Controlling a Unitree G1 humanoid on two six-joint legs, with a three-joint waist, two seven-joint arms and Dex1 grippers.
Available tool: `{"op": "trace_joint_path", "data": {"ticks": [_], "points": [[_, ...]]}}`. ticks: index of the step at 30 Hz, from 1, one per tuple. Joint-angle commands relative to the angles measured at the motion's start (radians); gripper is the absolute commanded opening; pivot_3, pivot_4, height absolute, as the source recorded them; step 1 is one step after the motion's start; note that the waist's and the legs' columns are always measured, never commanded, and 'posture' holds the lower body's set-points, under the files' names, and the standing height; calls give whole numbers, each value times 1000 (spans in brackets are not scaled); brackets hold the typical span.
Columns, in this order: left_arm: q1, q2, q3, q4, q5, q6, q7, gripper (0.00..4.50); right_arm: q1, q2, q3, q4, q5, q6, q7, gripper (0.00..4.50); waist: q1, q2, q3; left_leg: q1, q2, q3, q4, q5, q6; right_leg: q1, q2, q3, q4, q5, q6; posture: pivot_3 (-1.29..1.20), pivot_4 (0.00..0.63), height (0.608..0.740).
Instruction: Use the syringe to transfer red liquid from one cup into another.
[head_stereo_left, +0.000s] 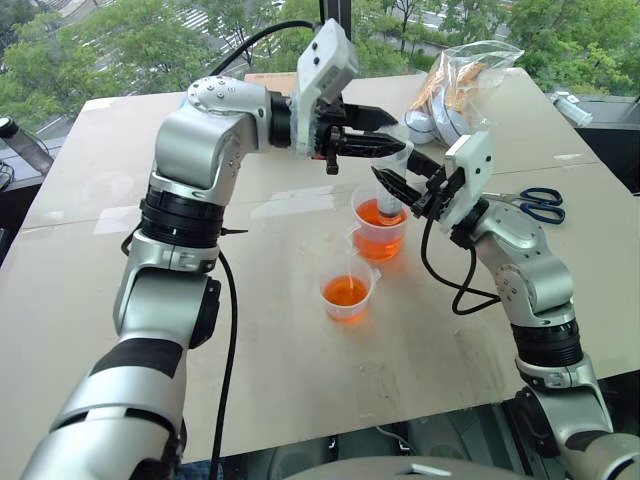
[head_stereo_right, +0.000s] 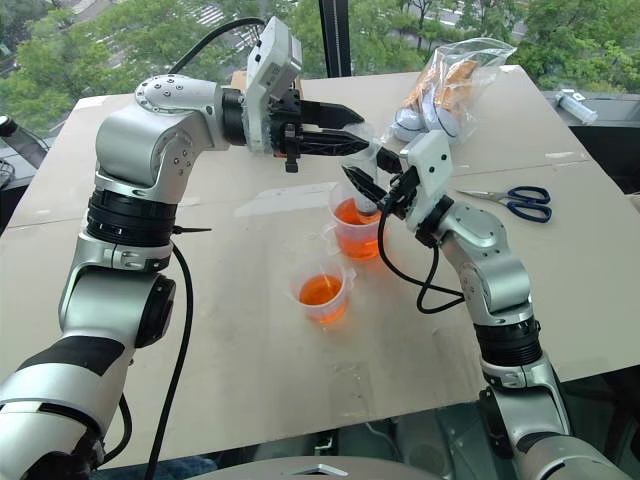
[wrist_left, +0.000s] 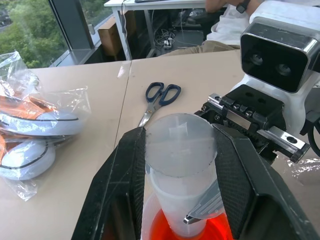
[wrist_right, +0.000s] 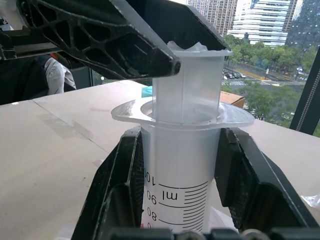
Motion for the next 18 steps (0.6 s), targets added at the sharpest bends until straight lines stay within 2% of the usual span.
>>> {"op": "trace_joint_path", "data": {"ticks": [1,16,17,18], "points": [[-54,14,79,-33,-15,-49,31,1396,6,-7,34,-2,-5,2,31,1494,0,0,0,0,0,0,0,0,0,0,0,0,0,0,0,0,150,740],[-46,9,69,-28,-15,-69,23,1396,8,-14,35,-15,1,6,25,1494,0,0,0,0,0,0,0,0,0,0,0,0,0,0,0,0,150,740],[-45,10,68,-30,-16,-67,21,2196,8,-14,35,-16,1,7,25,1494,0,0,0,0,0,0,0,0,0,0,0,0,0,0,0,0,150,740],[-44,11,69,-31,-19,-66,18,2399,7,-13,34,-16,2,8,24,1494,0,0,0,0,0,0,0,0,0,0,0,0,0,0,0,0,150,740]]}}
